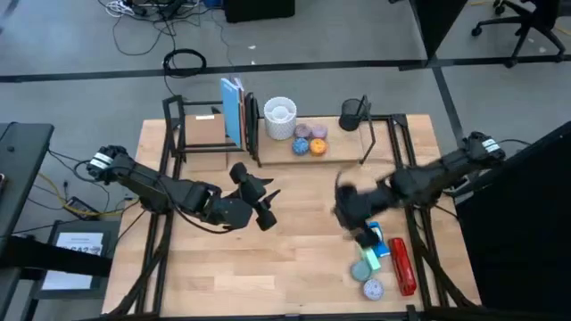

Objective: Stock shelves
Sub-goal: Put the green scented candle on the shelf

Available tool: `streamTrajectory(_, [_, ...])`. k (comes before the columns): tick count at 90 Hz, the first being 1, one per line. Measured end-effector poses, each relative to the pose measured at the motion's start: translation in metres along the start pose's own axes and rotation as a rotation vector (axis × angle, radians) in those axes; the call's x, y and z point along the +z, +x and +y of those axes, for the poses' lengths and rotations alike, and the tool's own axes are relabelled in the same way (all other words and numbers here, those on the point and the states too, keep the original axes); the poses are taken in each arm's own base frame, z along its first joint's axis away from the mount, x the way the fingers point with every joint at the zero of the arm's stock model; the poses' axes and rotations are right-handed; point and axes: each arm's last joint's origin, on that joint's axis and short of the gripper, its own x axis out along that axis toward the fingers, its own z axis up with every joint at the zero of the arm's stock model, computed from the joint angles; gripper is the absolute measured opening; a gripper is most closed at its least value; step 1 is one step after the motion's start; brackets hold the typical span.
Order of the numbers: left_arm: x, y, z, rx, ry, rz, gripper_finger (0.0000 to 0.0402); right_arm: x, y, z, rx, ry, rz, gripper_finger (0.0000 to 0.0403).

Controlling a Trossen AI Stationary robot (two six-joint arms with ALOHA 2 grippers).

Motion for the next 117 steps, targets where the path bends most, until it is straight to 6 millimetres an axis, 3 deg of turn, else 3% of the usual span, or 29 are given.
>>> streamTrajectory(27, [0.0,0.0,0.0,0.0,-0.026,0.0,0.0142,-0.011,0.076,0.073,0.077,0.185,0.236,0.0345])
streamTrajectory(41, [0.0,0.0,0.0,0.0,-0.026,0.0,0.0142,-0.029,0.107,0.086,0.001,0.24,0.404,0.0345])
streamTrajectory(56, [0.0,0.0,0.0,0.0,-0.026,0.0,0.0142,-0.044,0.125,0.081,-0.109,0.197,0.549,0.0345])
streamTrajectory(64, [0.0,0.0,0.0,0.0,-0.026,-0.001,0.0142,-0.043,0.134,0.072,-0.144,0.136,0.534,0.0345])
streamTrajectory(94, [0.0,0.0,0.0,0.0,-0.032,-0.001,0.0142,-0.025,0.129,0.006,-0.226,0.201,0.462,0.0345])
streamTrajectory(117, [0.0,0.0,0.0,0.0,-0.031,0.0,0.0142,-0.028,0.129,0.015,-0.188,0.205,0.465,0.0345])
